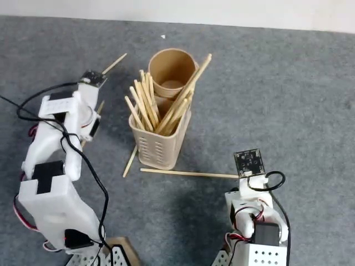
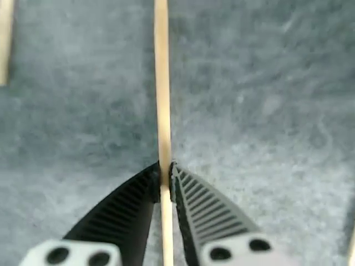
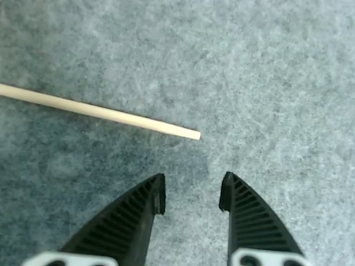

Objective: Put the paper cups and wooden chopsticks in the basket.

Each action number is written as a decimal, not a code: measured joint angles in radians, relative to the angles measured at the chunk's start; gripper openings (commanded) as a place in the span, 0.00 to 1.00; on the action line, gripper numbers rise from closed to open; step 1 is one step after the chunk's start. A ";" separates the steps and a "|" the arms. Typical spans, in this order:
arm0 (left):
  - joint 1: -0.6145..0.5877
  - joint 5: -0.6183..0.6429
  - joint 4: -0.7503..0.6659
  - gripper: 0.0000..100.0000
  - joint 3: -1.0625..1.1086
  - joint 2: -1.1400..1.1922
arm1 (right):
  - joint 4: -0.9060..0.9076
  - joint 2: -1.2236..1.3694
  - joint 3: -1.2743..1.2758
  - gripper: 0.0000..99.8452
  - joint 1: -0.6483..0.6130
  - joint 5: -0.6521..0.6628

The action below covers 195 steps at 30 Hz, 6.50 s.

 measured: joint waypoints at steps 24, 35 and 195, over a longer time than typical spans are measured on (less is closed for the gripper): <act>0.081 -0.020 0.422 0.18 -1.499 0.813 | 0.000 0.000 0.000 0.17 0.000 0.000; 0.025 -0.074 0.445 0.18 -1.786 1.046 | 0.000 0.000 0.000 0.17 0.000 0.000; 0.629 0.367 -0.338 0.00 0.163 -0.948 | 0.000 0.000 0.000 0.17 0.000 0.000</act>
